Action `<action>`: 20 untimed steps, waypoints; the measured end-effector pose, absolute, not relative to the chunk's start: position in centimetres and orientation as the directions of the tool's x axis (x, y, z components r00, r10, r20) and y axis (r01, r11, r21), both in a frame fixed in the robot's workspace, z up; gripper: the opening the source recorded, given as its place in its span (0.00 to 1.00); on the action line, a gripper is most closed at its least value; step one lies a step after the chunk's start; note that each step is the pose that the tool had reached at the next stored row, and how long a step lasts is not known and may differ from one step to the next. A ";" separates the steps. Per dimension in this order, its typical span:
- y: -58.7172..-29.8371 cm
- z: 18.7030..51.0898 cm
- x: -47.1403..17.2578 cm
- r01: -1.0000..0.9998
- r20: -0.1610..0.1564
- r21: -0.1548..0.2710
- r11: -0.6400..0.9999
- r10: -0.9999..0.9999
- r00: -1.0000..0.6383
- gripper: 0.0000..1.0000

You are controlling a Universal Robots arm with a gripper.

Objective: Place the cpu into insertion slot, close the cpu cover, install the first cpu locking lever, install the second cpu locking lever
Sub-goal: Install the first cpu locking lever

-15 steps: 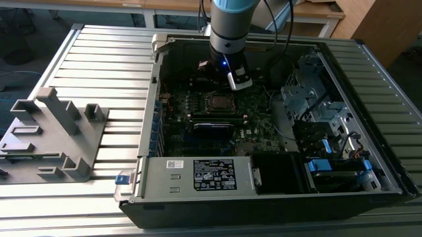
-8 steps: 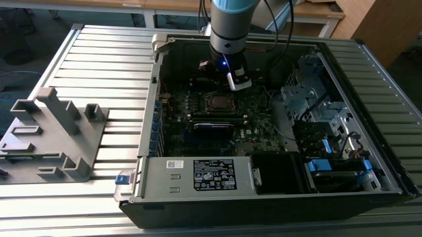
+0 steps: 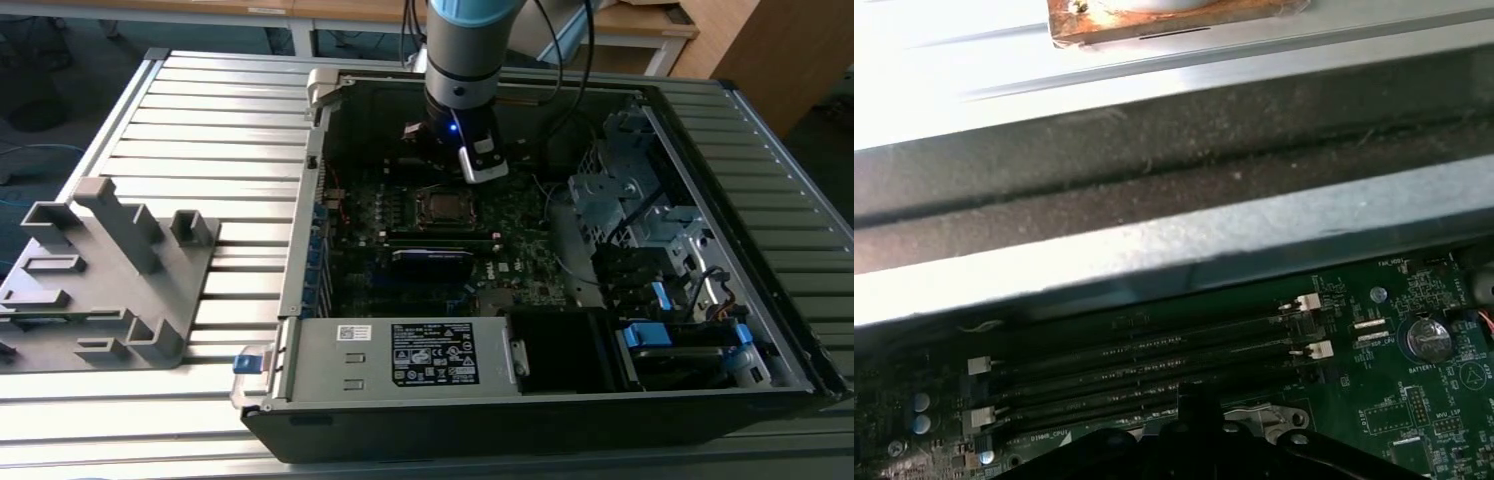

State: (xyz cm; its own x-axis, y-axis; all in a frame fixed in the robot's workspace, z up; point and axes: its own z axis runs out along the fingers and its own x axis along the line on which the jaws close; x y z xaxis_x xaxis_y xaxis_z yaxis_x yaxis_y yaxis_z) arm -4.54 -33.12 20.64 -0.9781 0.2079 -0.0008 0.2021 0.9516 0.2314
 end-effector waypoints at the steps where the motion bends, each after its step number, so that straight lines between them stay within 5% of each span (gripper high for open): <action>1: -33.1 20.6 -4.5 0.204 -0.001 0.231 0.951 0.210 -0.978 0.11; 20: -32.7 20.4 -4.5 0.251 -0.001 0.232 0.940 0.259 -0.966 0.11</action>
State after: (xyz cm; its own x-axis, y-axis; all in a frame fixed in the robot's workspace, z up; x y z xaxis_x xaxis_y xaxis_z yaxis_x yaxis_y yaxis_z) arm -4.53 -32.71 20.44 -0.9660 0.2586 -0.0008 0.2514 0.9398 0.2316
